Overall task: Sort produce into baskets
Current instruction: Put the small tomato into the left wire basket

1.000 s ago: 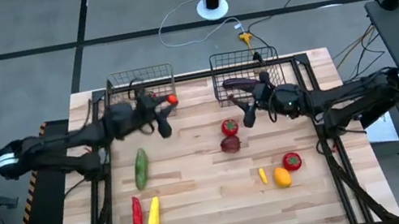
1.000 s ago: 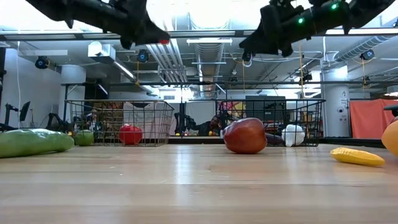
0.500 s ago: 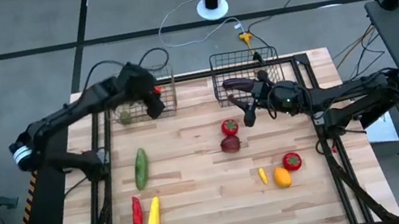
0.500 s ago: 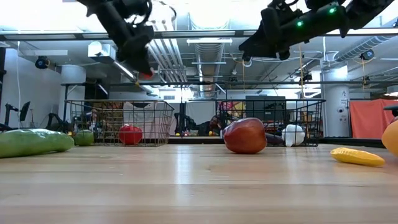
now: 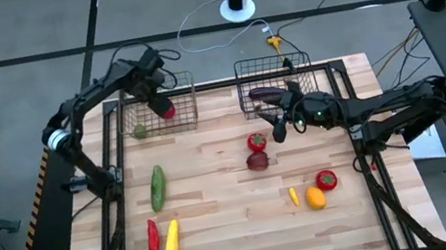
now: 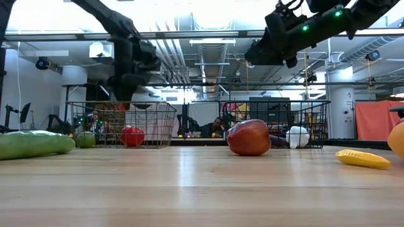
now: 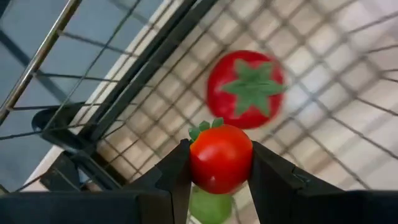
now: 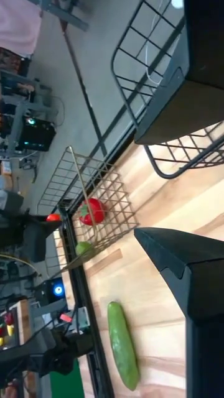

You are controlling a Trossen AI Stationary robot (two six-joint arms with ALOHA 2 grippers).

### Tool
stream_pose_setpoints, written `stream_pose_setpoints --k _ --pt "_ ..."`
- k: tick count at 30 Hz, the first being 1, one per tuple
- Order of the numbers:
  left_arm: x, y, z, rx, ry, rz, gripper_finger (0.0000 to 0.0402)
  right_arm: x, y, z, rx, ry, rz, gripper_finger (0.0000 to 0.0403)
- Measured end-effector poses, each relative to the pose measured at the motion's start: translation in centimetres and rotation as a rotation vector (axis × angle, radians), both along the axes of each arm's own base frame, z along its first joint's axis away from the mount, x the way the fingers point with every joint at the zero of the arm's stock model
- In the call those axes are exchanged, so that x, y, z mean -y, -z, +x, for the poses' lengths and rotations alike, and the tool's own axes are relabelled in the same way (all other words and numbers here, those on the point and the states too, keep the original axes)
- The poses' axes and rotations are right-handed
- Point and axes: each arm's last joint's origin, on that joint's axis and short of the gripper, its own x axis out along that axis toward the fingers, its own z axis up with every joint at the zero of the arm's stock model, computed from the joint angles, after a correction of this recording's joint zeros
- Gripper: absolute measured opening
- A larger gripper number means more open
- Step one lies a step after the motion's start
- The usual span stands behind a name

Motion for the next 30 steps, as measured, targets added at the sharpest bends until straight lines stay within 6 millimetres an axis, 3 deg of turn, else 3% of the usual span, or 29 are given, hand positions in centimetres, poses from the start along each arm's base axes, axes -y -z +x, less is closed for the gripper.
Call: stream_pose_setpoints --k 5,19,30 --pt "-0.7 1.9 -0.1 -0.106 -0.048 0.006 0.0116 0.0 0.1 0.0 -0.009 0.001 0.01 0.0221" --pt "-1.3 3.7 0.3 -0.155 -0.084 -0.017 0.0118 0.0 0.2 0.0 -0.009 0.003 0.025 0.0221" --pt "-1.3 3.8 0.3 -0.153 -0.1 -0.018 0.0177 -0.2 0.2 0.0 -0.004 -0.026 0.033 0.0221"
